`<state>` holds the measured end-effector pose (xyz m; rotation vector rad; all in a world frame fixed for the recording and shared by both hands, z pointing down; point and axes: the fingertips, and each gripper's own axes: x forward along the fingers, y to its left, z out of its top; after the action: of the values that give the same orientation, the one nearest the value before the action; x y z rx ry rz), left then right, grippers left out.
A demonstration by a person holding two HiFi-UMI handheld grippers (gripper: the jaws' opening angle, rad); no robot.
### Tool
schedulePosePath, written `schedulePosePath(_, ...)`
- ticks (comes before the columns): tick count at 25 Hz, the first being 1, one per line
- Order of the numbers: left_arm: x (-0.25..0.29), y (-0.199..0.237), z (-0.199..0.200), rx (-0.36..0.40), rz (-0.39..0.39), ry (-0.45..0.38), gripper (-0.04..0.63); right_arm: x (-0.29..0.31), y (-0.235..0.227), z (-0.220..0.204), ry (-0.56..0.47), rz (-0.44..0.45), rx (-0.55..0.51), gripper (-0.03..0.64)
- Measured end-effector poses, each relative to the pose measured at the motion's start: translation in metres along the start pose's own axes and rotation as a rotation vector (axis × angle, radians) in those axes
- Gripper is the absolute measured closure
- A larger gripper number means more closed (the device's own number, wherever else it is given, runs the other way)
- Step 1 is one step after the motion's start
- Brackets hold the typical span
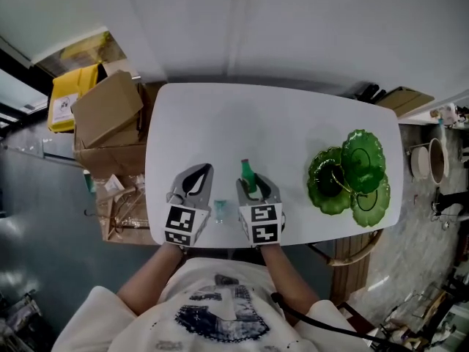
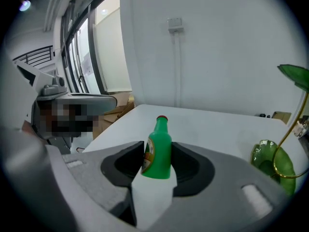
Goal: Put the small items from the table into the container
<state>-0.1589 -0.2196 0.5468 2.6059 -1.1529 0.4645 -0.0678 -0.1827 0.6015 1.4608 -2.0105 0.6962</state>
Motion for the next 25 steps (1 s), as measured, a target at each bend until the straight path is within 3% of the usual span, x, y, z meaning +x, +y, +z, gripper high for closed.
schedulePosePath(9,0.018,-0.088,0.025,0.054,-0.068,-0.023,0.604,-0.077,-0.050,0.002,-0.097,-0.034,0.044,0.443)
schedulePosePath(25,0.058,-0.280,0.058,0.128,-0.140,-0.065,0.604,-0.206,-0.183,-0.063,-0.168,-0.101,0.071,0.443)
